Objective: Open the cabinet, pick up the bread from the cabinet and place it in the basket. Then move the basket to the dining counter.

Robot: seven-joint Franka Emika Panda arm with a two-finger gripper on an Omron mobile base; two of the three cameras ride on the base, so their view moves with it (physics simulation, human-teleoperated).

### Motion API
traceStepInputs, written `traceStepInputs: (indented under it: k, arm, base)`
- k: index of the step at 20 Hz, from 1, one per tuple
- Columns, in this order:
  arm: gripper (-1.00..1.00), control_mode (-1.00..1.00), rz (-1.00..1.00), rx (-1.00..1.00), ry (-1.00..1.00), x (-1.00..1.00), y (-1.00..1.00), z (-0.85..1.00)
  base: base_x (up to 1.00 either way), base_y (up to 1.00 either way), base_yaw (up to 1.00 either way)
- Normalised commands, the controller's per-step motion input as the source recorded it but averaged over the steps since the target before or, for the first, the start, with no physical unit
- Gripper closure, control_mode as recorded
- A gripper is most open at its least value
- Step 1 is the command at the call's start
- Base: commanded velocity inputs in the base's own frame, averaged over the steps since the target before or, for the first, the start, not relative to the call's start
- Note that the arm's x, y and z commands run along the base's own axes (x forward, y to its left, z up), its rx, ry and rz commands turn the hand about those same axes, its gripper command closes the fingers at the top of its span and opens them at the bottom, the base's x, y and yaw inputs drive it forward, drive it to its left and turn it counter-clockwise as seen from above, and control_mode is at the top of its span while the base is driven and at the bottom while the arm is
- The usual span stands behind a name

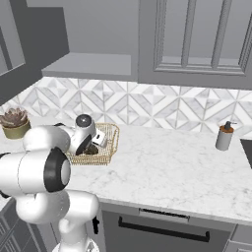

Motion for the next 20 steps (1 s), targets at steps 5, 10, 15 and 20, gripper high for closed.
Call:
traceStepInputs:
  k: [5, 10, 15, 20]
  arm:
    - [1.00, -1.00, 0.00, 0.00, 0.06, 0.08, 0.02, -0.04]
    - [1.00, -1.00, 0.00, 0.00, 0.00, 0.11, 0.01, -0.01]
    - [1.00, -1.00, 0.00, -0.01, 0.00, -0.20, -0.02, 0.15]
    - [-1.00, -1.00, -0.01, -0.02, 0.01, -0.21, -0.43, 0.40]
  base:
    - [0.00, 0.00, 0.00]
    - [0.00, 0.00, 0.00]
    - [0.00, 0.00, 0.00]
    - [0.00, 0.00, 0.00]
